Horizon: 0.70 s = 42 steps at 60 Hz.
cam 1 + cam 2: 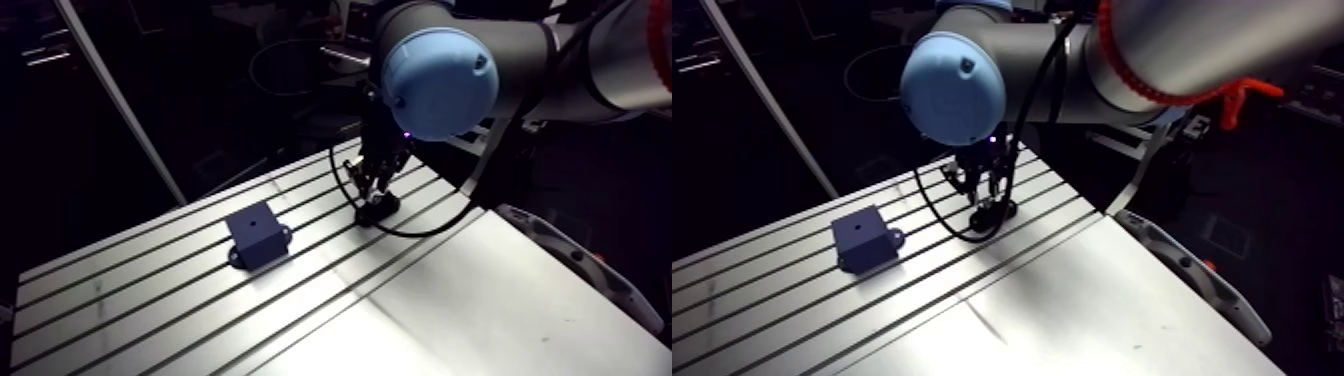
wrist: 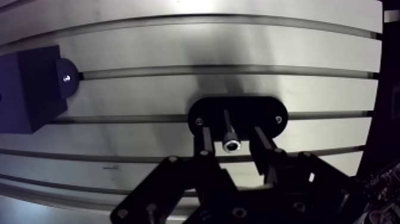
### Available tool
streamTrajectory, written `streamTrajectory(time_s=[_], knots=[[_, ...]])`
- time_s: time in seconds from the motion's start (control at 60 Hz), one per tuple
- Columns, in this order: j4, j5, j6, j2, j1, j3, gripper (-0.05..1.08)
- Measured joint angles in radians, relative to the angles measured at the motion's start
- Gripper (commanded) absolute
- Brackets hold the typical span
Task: Pick up the M10 bolt and insert it into the hole until fully seated.
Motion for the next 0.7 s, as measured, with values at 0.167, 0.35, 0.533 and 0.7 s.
streamTrajectory(time_s=[0.167,0.35,0.533,0.7], knots=[[-0.001,0.000,0.000,0.005,0.001,0.000,0.55],[-0.002,0.000,0.000,0.008,0.001,0.000,0.55],[-0.020,0.000,-0.001,0.013,0.001,0.001,0.55],[-0.032,0.000,-0.002,0.018,0.001,0.003,0.55]])
